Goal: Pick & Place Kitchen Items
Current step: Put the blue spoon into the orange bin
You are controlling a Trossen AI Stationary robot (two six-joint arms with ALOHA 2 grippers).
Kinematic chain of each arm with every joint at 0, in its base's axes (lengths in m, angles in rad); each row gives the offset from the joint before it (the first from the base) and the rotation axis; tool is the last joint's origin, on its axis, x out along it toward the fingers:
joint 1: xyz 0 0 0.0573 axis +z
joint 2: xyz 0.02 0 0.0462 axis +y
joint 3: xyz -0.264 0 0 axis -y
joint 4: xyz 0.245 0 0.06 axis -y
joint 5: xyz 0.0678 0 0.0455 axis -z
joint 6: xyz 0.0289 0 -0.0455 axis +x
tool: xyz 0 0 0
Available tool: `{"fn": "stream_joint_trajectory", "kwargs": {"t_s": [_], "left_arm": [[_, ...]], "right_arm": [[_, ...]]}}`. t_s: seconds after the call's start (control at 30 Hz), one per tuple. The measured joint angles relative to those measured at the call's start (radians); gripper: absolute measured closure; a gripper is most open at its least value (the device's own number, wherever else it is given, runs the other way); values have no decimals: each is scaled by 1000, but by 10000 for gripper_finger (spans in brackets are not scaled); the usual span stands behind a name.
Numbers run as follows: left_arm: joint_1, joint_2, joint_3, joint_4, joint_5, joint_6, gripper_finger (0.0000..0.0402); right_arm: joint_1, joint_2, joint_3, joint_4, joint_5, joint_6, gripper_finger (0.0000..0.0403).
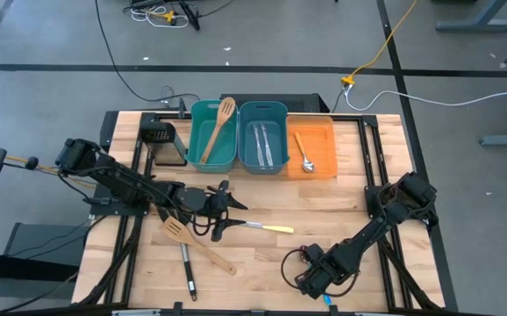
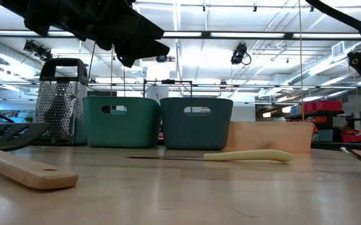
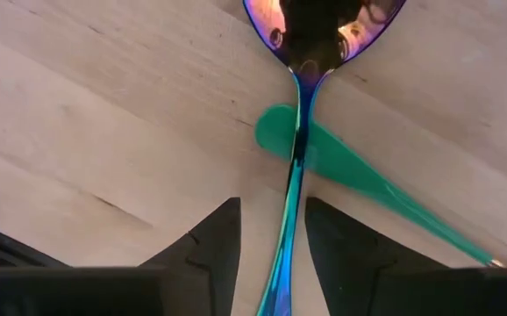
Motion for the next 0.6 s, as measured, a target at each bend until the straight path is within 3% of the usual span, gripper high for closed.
{"fn": "stream_joint_trajectory", "kwargs": {"t_s": [0.6], "left_arm": [[0, 0, 0, -1, 0, 16, 191]], "right_arm": [[-5, 51, 2, -6, -43, 81, 293]]}}
